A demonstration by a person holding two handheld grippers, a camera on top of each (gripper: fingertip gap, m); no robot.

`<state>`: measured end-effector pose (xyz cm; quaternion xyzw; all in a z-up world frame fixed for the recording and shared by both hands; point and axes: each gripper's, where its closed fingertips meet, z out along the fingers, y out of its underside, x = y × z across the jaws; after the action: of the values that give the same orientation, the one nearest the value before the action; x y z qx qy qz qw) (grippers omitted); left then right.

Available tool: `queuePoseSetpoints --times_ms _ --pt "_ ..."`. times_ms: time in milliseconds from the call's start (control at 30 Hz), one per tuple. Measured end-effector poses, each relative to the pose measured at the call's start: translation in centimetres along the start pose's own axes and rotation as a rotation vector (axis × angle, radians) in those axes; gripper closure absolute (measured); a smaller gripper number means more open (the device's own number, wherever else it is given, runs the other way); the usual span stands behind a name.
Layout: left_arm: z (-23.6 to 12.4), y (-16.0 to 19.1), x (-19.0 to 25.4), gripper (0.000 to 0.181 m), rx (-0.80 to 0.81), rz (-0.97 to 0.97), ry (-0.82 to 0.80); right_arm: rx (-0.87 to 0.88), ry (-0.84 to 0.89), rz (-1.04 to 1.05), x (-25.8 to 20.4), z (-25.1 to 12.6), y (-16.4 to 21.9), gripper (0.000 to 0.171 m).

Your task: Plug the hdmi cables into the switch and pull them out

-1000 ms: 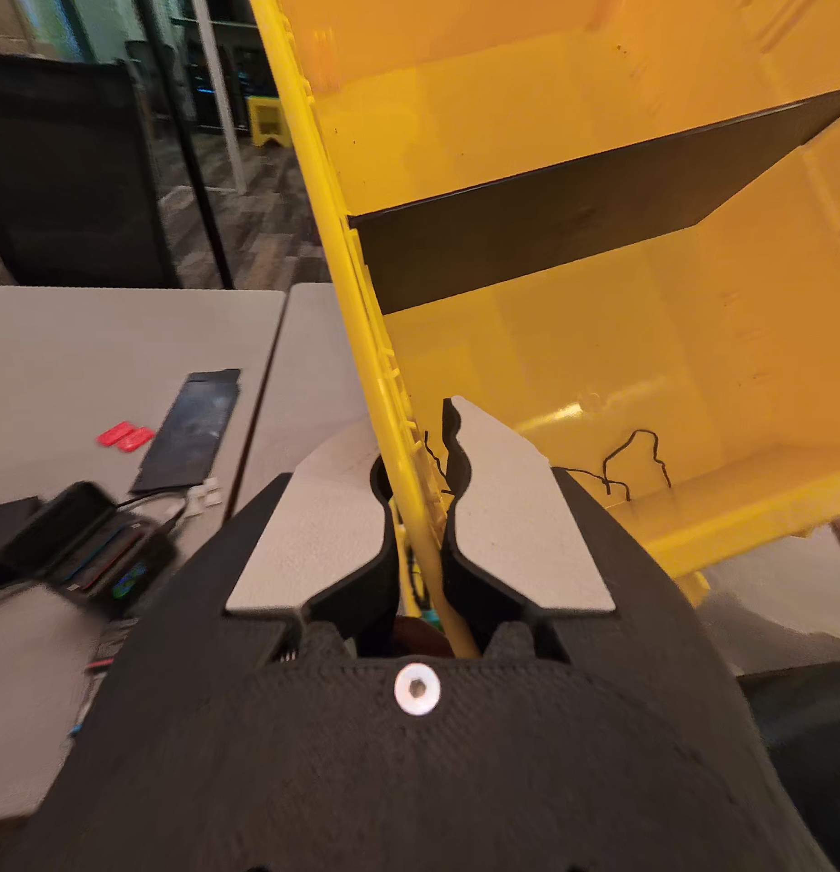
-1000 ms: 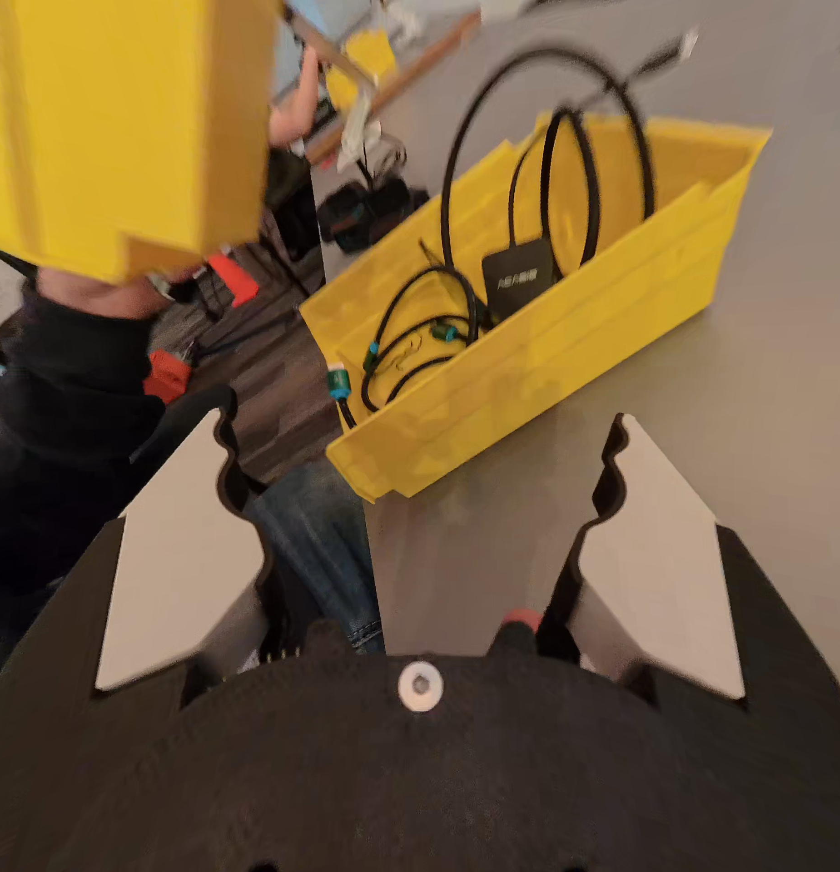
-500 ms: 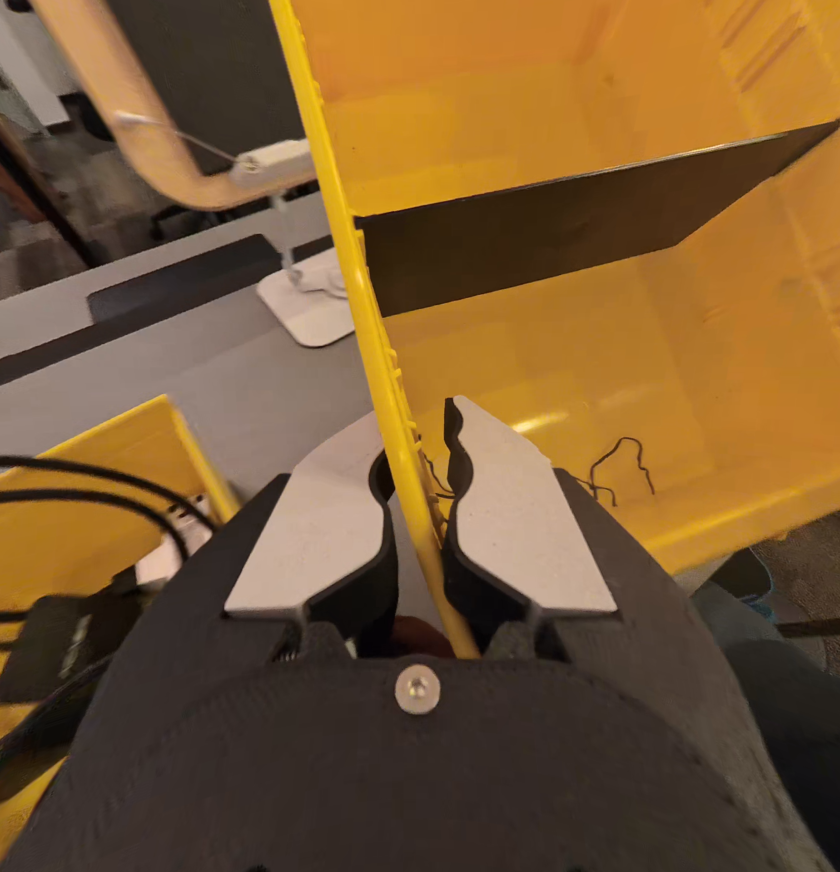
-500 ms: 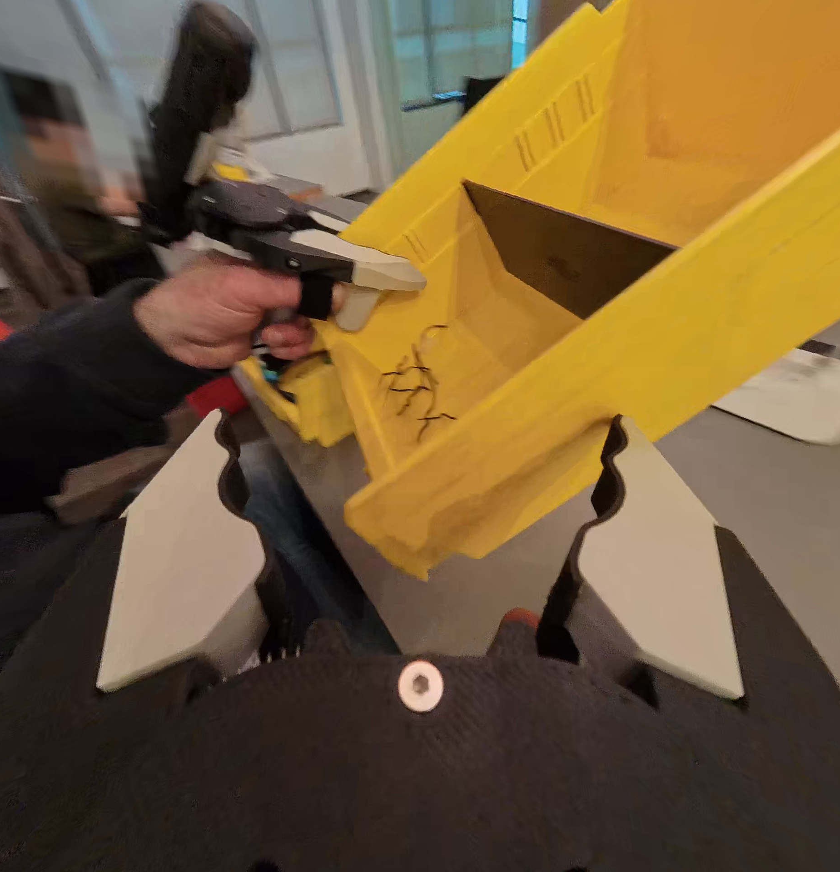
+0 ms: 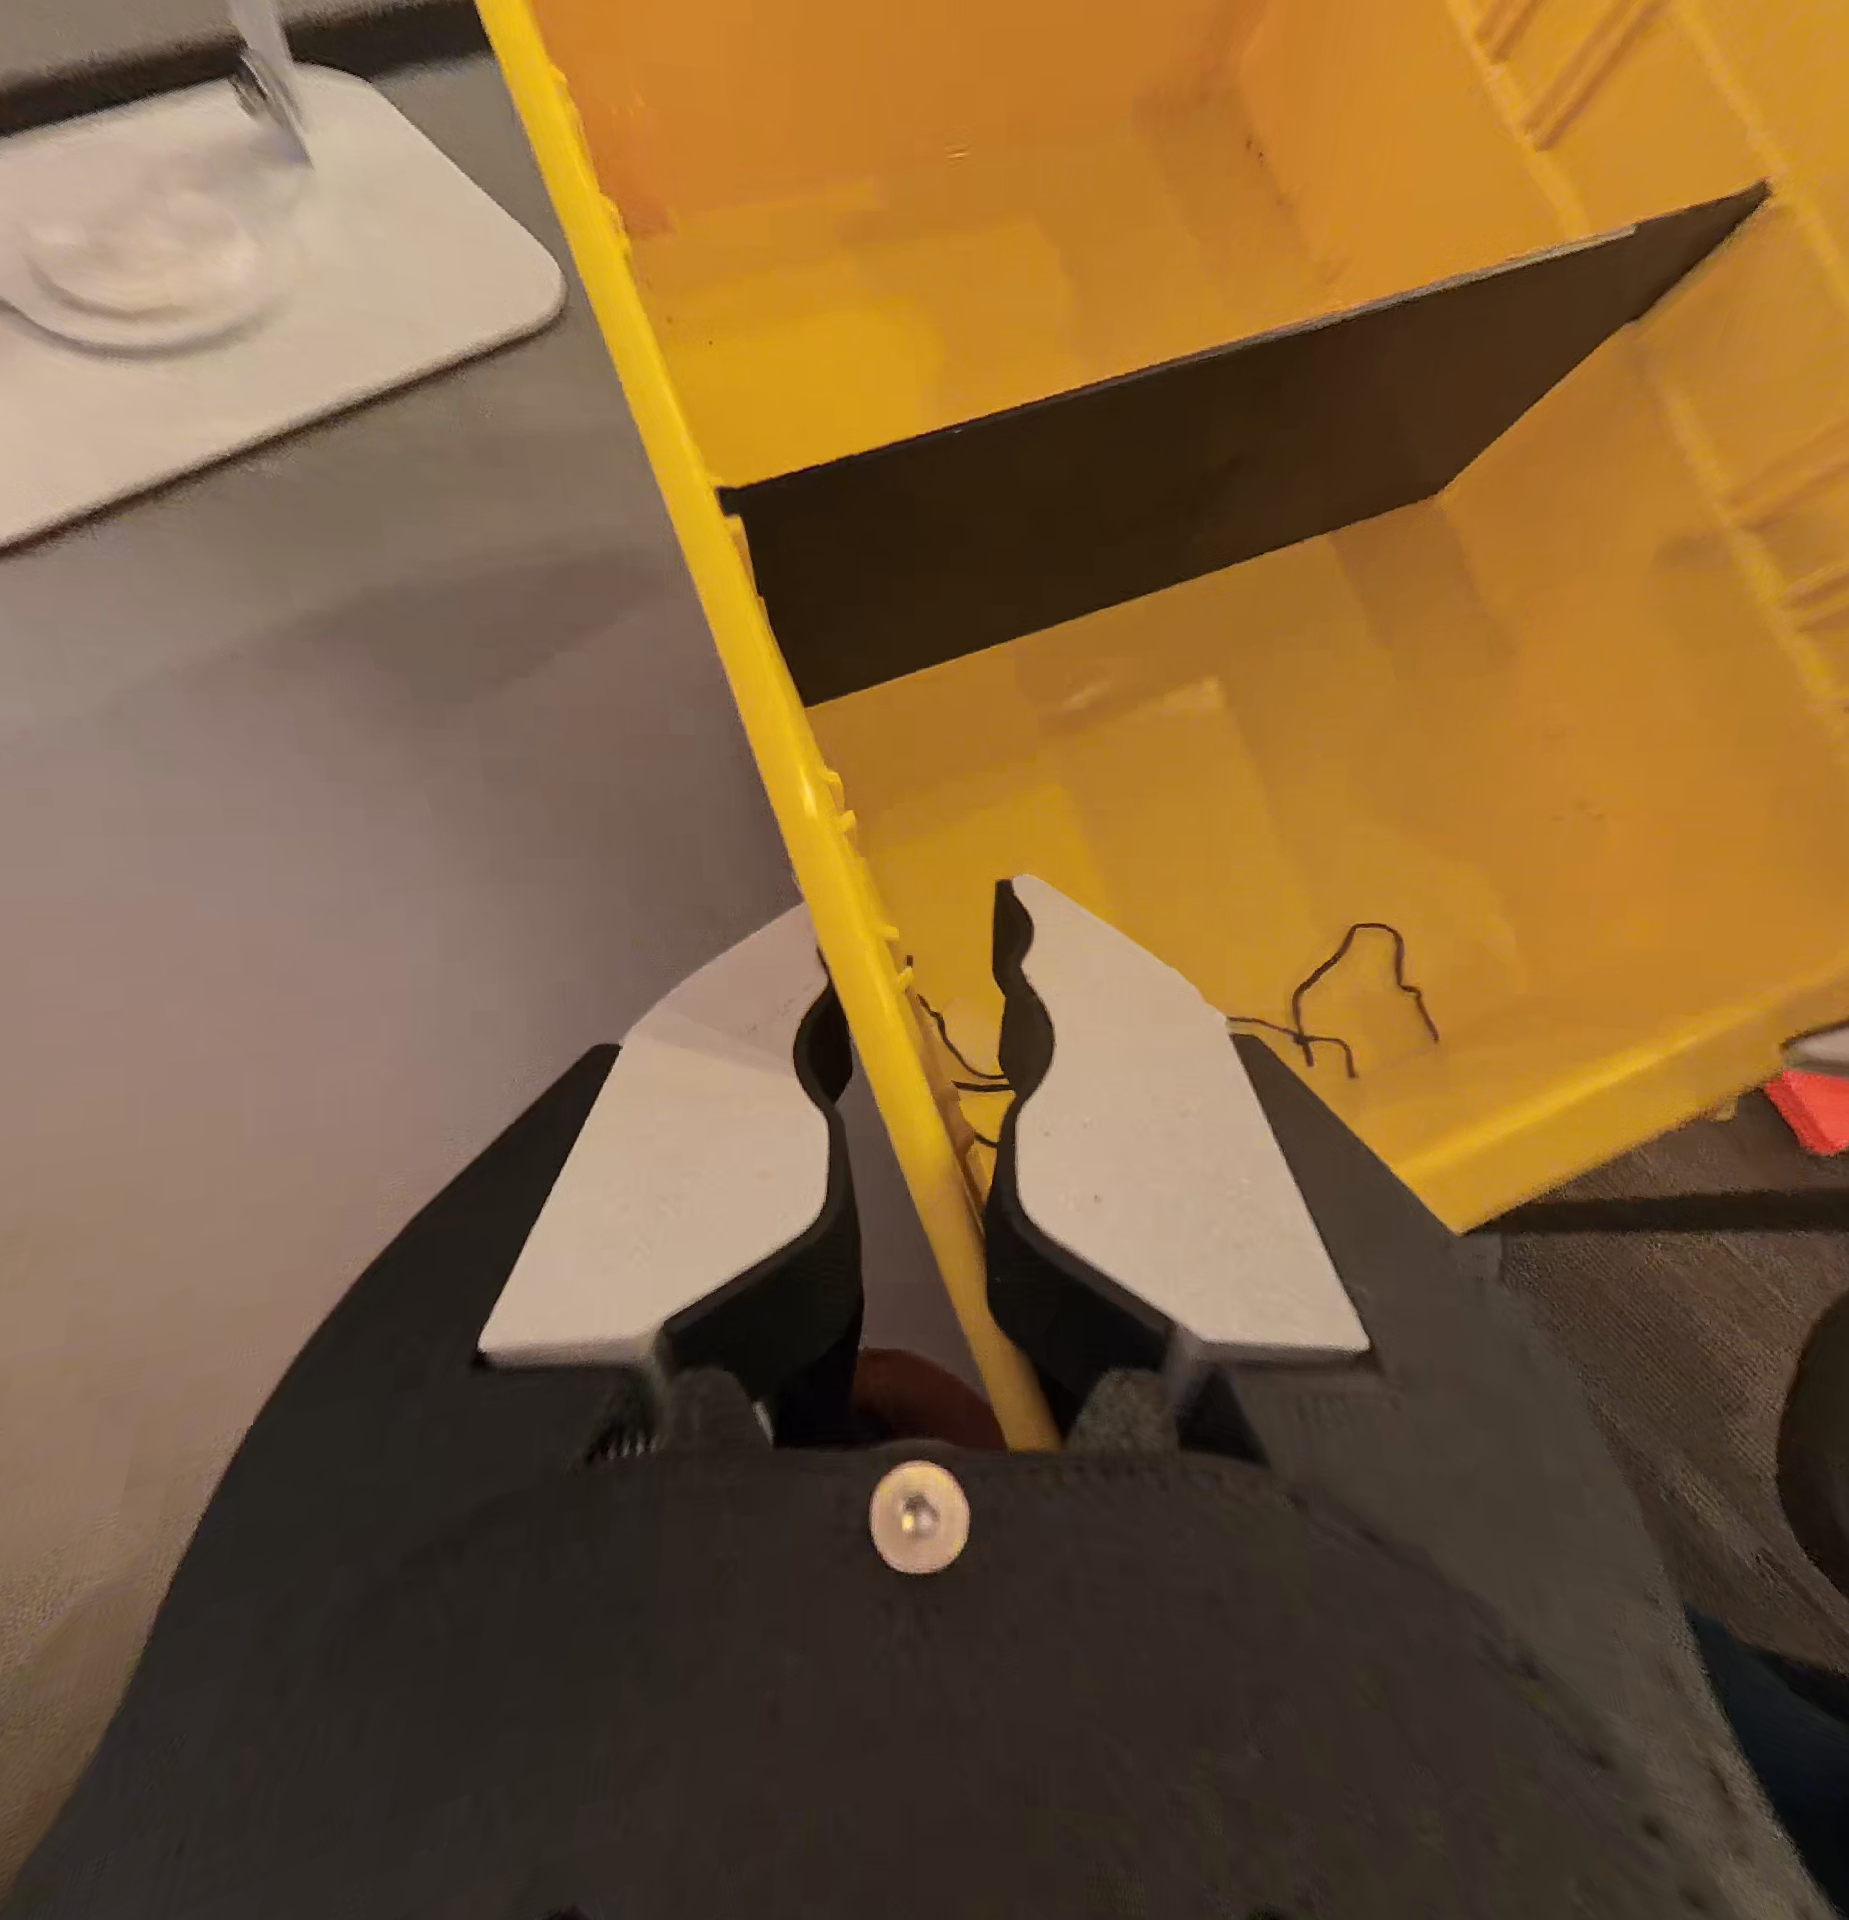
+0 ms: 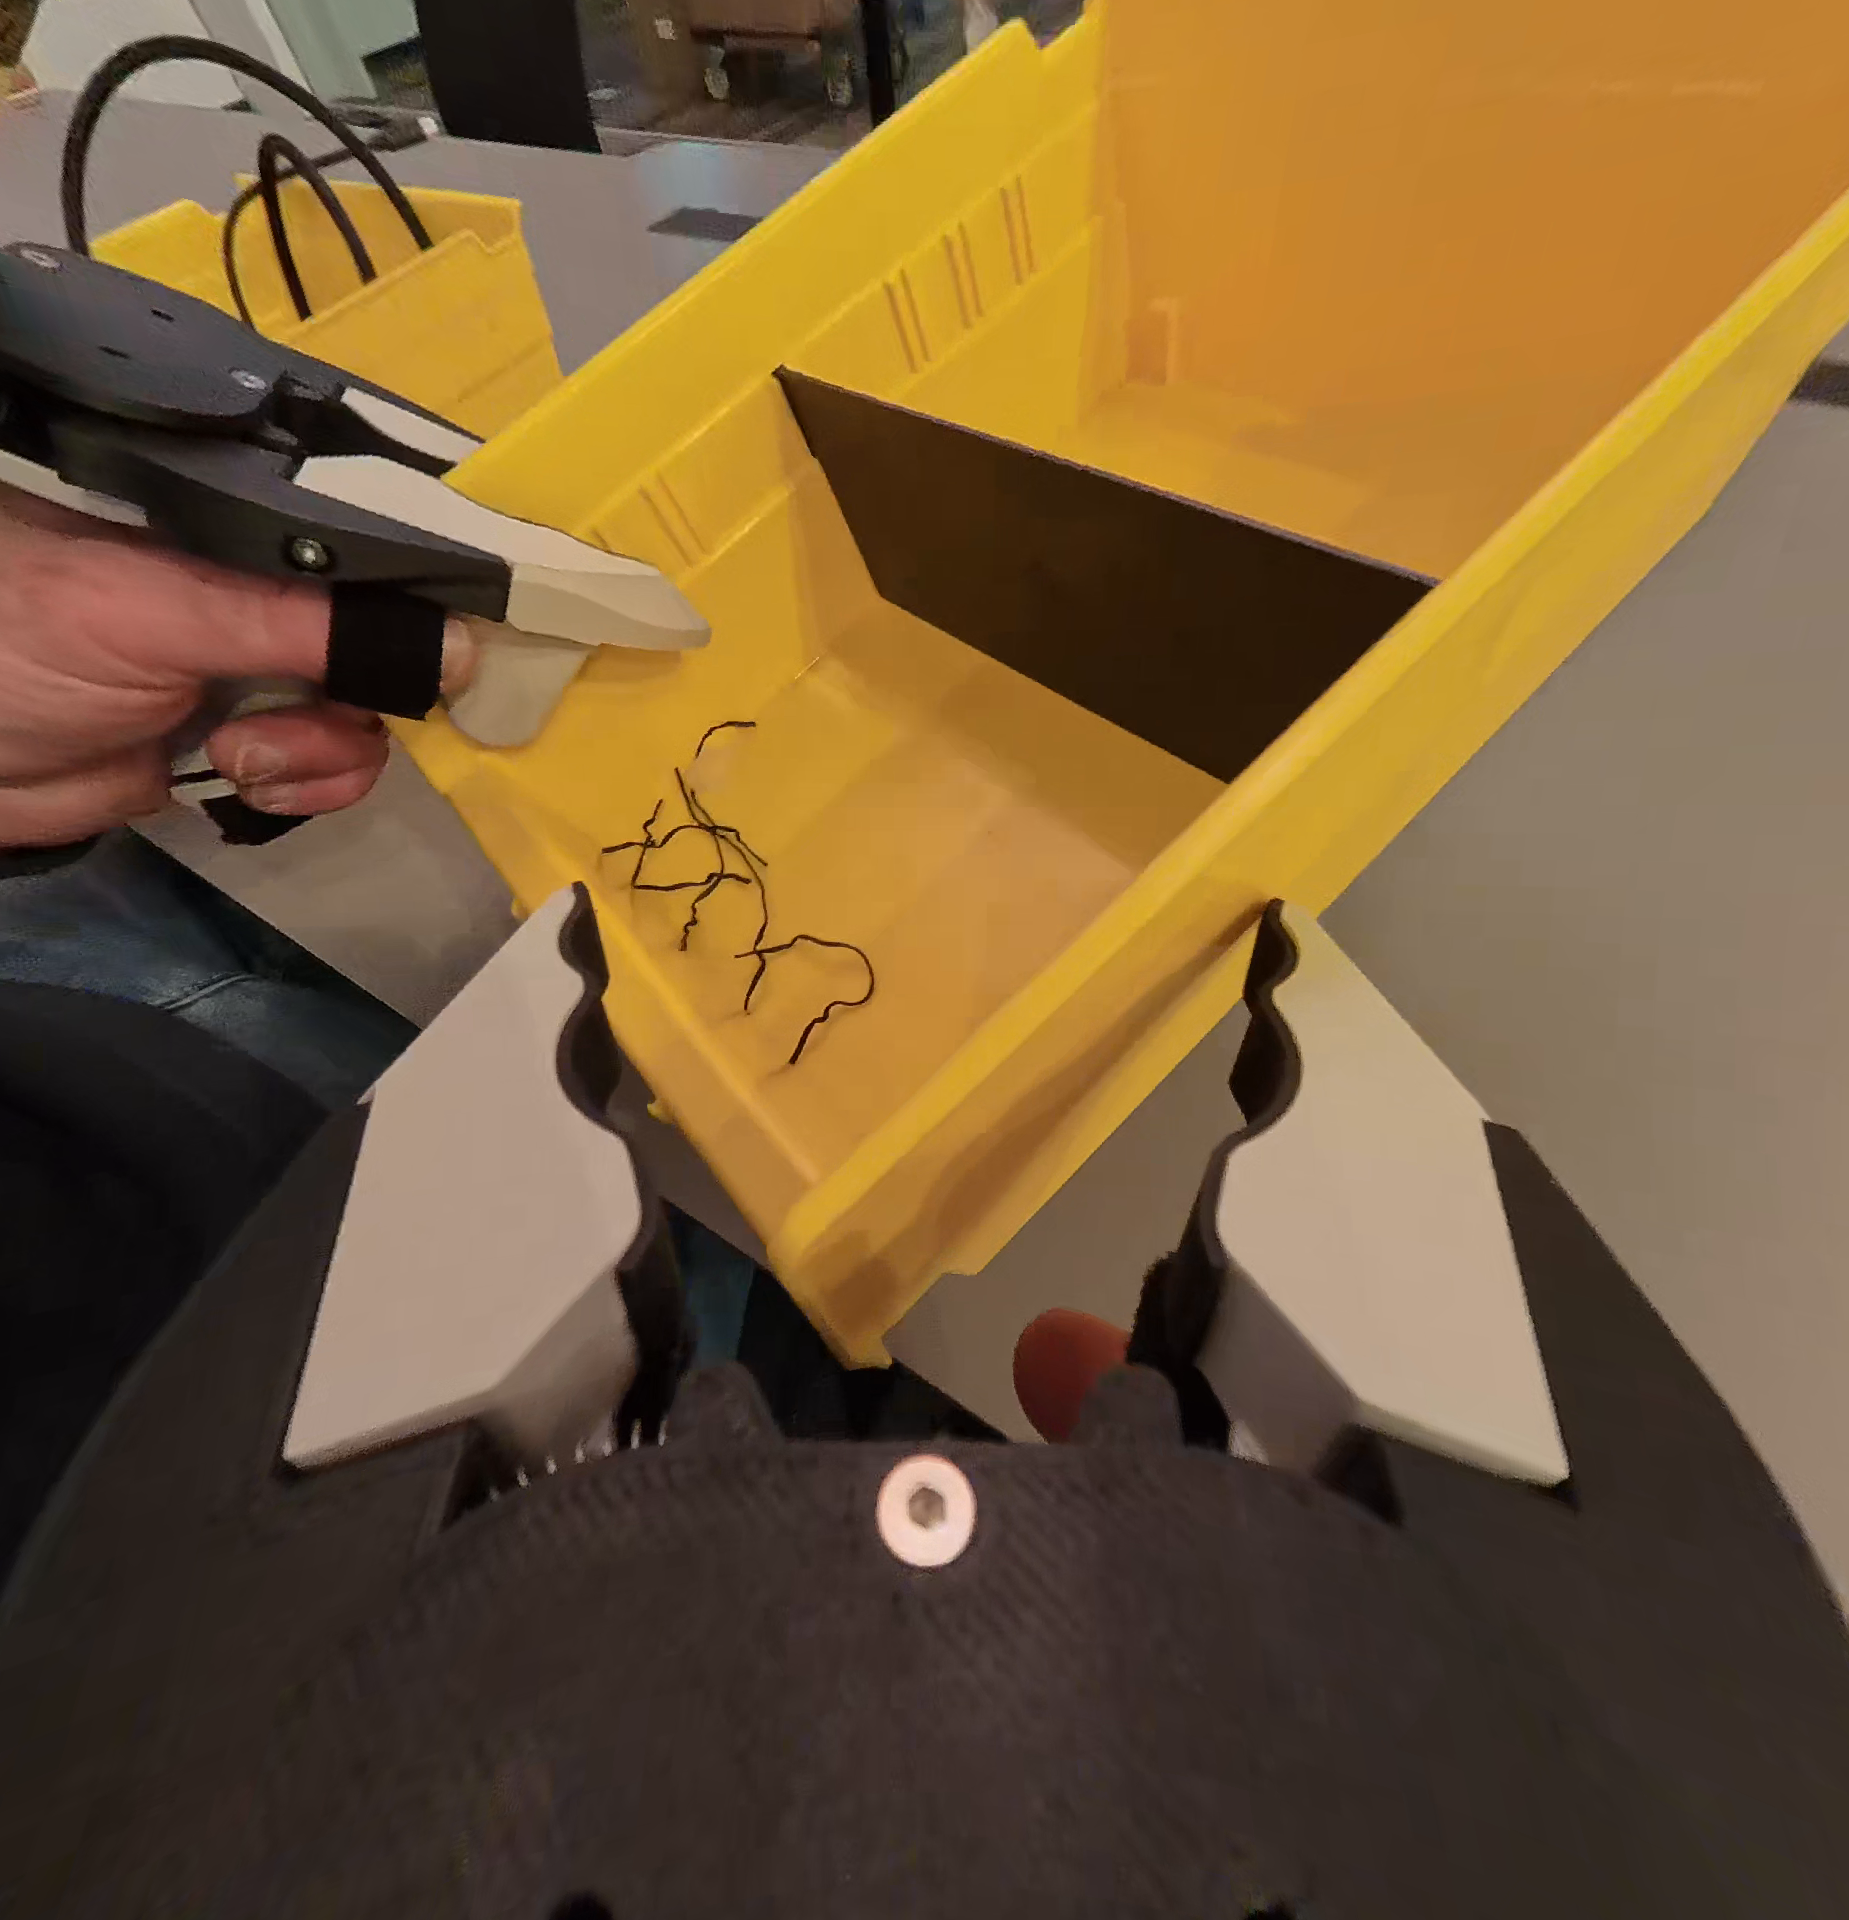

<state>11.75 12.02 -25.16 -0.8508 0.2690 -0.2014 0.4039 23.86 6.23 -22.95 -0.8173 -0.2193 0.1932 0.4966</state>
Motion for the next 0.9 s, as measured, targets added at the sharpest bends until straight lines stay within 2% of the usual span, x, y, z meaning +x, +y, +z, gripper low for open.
queuePoseSetpoints --times_ms 100,267,333,433,533,633,767,900 --pt "1.0 1.2 1.2 0.151 -0.056 -0.017 0.042 -0.043 0.009 0.03 1.6 -0.1 1.5 0.063" --pt "2.2 2.5 4.0 0.121 -0.118 -0.038 0.151 -0.212 0.038 0.036 4.5 0.8 4.8 0.076" --pt "2.2 2.7 4.6 0.112 -0.118 -0.029 0.18 -0.222 0.03 0.048 5.2 0.9 5.0 0.084" --pt "1.6 2.8 5.8 0.102 -0.137 -0.023 0.272 -0.24 0.059 0.04 6.8 0.4 4.8 0.105" --pt "-0.1 2.4 6.3 0.111 -0.117 0.013 0.319 -0.263 0.13 -0.019 8.9 -0.1 4.6 0.128" --pt "-3.9 0.0 6.3 0.113 -0.046 0.019 0.373 -0.279 0.202 -0.072 10.7 -0.4 4.4 0.15" --pt "-10.3 -3.9 1.1 0.116 0.116 0.084 0.216 -0.284 0.201 -0.068 11.9 -0.7 4.4 0.167" --pt "-16.9 -4.0 -9.9 0.12 0.183 0.078 -0.128 -0.28 0.181 -0.054 12.9 -1.3 4.6 0.169"
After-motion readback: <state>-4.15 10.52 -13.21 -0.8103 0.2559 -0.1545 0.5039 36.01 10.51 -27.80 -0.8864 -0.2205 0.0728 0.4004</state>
